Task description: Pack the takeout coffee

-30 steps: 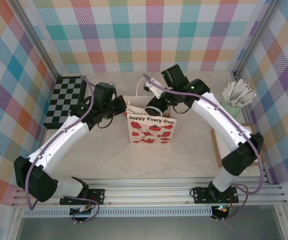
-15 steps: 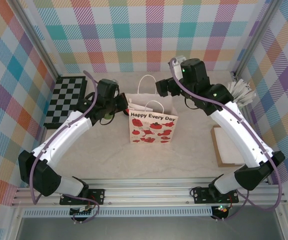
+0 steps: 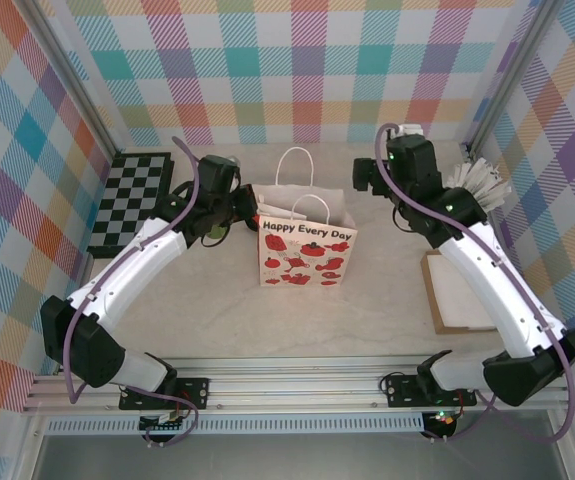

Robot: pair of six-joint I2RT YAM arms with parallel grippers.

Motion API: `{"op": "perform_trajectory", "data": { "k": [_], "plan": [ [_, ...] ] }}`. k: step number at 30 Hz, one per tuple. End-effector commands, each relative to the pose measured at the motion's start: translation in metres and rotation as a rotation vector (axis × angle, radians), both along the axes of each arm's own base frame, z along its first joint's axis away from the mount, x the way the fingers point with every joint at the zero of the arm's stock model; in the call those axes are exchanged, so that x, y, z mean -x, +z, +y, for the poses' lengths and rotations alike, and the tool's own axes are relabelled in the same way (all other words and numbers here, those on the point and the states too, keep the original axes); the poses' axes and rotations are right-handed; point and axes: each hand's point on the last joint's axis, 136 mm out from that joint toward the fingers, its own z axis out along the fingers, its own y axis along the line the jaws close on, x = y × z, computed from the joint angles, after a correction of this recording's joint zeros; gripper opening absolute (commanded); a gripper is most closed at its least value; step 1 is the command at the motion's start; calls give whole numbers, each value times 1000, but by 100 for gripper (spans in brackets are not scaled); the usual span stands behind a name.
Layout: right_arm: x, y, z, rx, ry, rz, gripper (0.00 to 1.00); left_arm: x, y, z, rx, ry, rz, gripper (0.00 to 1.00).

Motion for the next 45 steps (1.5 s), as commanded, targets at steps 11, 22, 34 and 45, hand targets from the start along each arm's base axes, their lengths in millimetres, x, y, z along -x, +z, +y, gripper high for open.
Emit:
{"op": "perform_trajectory", "data": {
  "k": [11,22,34,45],
  "plan": [
    [9,-1,-46,-104,-170,-69,100,6,37,3,-44,-91,-81,28],
    [8,-30,5,-138,131,50,100,15,46,17,-10,-46,-97,66],
    [39,-87,73,-513,307,430,100,46,17,-17,208,-157,-39,100],
    [23,-87,99,-574,388,457,100,56,9,-23,155,-191,-32,100]
  ]
}}
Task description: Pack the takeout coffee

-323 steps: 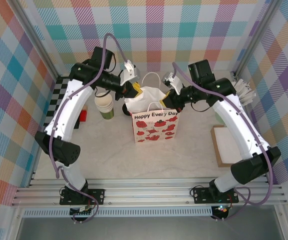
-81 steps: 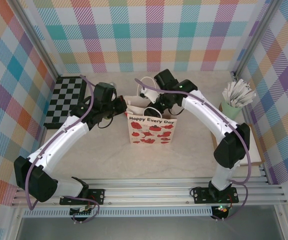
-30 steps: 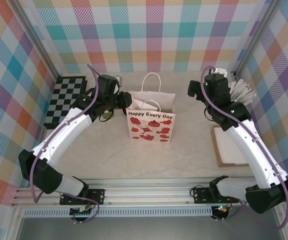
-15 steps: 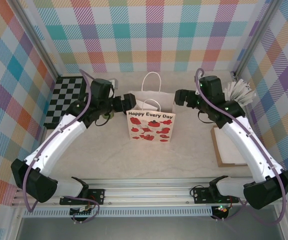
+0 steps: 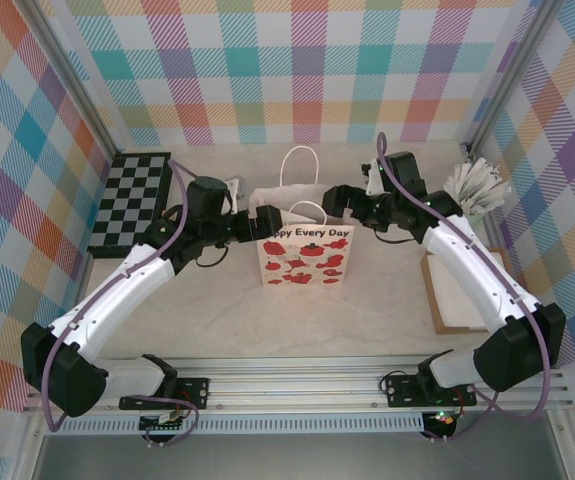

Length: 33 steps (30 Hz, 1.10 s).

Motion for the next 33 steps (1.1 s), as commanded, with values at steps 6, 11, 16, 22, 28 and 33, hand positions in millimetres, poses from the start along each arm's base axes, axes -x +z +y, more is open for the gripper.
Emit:
{"op": "perform_trajectory", "data": {
  "k": [6,11,16,22,28,33],
  "plan": [
    [-7,30,-1,-25,-13,-85,100,-8,13,3,-51,14,-52,100],
    [-13,54,-40,86,-154,-241,100,-20,40,37,-114,137,-172,100],
    [-8,84,-75,211,-218,-475,100,-22,82,89,-187,307,-355,100],
    [-4,78,-115,473,-268,-613,100,-10,89,182,-349,693,-450,100],
    [-17,13,-141,625,-232,-542,100,7,38,263,-514,1005,-395,100],
    [-29,-35,-187,597,-374,-440,100,11,-33,293,-572,1084,-256,100]
  ]
}}
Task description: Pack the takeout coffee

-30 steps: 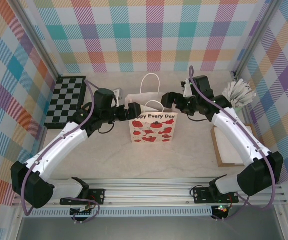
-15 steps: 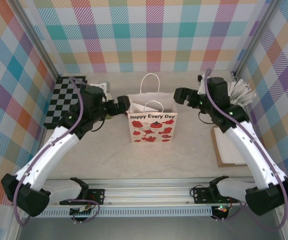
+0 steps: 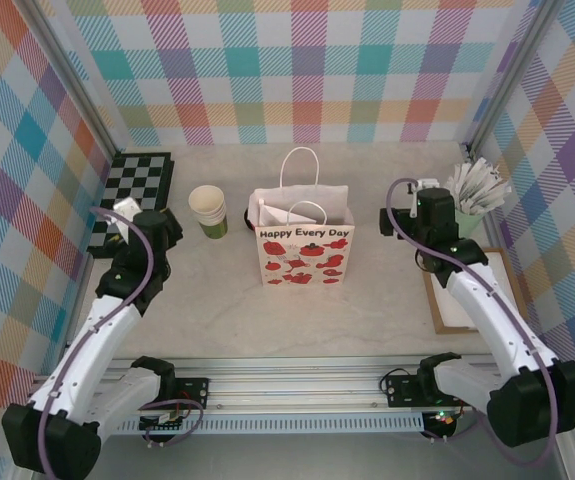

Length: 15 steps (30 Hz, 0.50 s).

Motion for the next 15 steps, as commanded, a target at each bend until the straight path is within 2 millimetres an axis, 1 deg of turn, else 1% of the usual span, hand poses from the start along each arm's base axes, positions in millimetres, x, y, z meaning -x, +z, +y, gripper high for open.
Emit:
{"op": "perform_trajectory", "data": {
  "k": [1,4,6,8,10,11,13,15],
  "plan": [
    [-15,-4,-25,-46,-53,-80,100,-2,-19,22,3,111,-27,100],
    [-19,-30,-49,-51,-93,-76,100,-10,-52,32,-43,107,54,100],
    [-22,-53,-55,-110,-63,-33,100,-18,-71,39,-51,89,107,100],
    [-25,-77,-56,-137,-20,29,100,-31,-95,42,-13,37,159,100],
    [-30,-93,-56,-135,8,57,100,-43,-116,38,41,-19,191,100],
    [-34,-99,-54,-140,25,55,100,-48,-124,36,62,-38,193,100],
    [-39,-103,-45,-173,77,39,100,-60,-135,27,89,-99,180,100],
    [-43,-106,-36,-188,134,28,100,-71,-141,18,97,-162,162,100]
  ]
}}
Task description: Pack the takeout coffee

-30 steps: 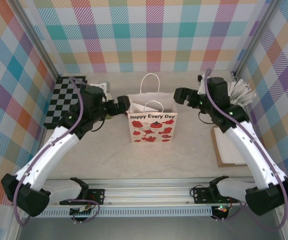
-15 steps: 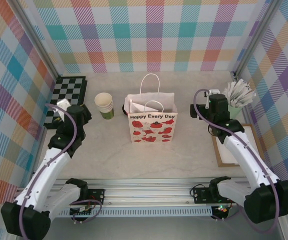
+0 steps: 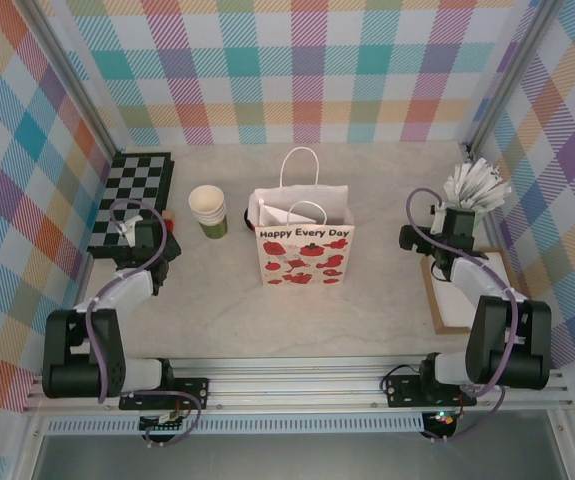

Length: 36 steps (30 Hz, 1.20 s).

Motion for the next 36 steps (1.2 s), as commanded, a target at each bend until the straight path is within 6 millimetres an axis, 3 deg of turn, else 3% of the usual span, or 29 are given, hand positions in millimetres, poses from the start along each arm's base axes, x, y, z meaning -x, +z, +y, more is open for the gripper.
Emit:
{"op": "perform_trajectory", "data": {
  "k": [1,6,9,16,20,24,30,34,36],
  "plan": [
    [-19,15,22,-47,142,-128,100,-32,1,-23,54,-167,-118,100],
    [-20,7,33,-48,205,-193,100,-48,2,-34,41,-243,-194,100],
    [-18,7,35,-37,215,-220,100,-54,3,-52,39,-344,-239,100],
    [-2,15,59,-4,352,-298,100,-48,-6,-89,-34,-526,-318,100],
    [3,17,67,6,378,-320,100,-52,-9,-87,-39,-503,-286,100],
    [-6,21,70,-48,358,-333,100,-52,-10,-87,-43,-501,-279,100],
    [-22,9,59,-73,256,-350,100,-52,-10,-87,-44,-501,-276,100],
    [-15,2,65,-19,264,-395,100,-52,-9,-87,-46,-501,-277,100],
    [-21,0,57,5,202,-376,100,-52,-9,-87,-46,-499,-278,100]
  ]
}}
